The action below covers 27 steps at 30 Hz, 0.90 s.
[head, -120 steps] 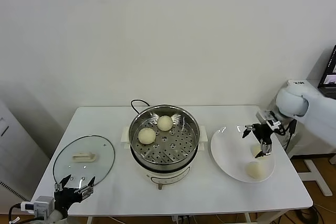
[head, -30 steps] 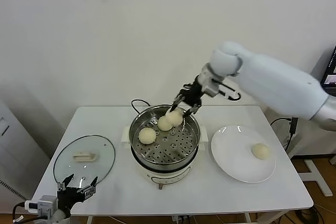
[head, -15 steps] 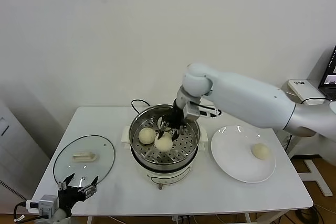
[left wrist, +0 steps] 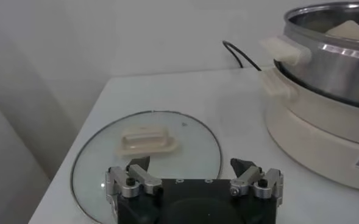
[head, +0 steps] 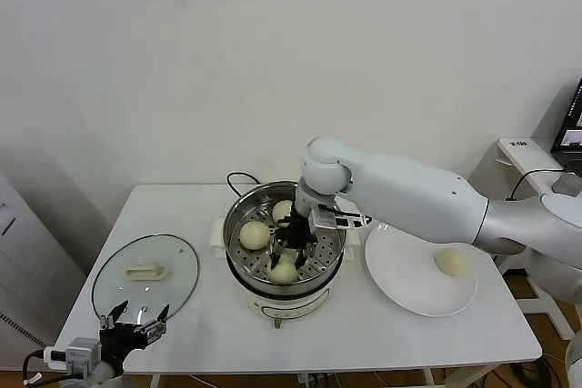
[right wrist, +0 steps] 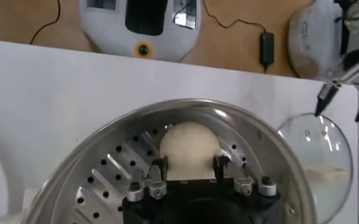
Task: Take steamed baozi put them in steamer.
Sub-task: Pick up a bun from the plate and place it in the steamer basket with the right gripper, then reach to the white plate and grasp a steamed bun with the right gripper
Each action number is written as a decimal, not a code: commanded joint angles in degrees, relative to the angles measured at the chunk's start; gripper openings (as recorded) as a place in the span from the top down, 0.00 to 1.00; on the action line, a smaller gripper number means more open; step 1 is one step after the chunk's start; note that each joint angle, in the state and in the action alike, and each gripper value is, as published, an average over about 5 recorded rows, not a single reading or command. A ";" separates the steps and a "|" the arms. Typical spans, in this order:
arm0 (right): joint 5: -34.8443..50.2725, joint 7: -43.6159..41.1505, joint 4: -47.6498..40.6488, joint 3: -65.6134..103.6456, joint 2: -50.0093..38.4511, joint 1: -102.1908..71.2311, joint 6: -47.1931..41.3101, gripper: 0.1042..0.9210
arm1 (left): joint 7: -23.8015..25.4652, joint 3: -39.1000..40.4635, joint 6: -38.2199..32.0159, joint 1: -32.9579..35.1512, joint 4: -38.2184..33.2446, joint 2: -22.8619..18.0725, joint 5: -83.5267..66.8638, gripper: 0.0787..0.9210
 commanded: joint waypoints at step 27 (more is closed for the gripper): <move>18.83 -7.24 -14.08 -1.25 -30.52 11.71 -31.92 0.12 | -0.06 -0.34 0.03 -0.02 -0.10 0.40 -0.17 0.12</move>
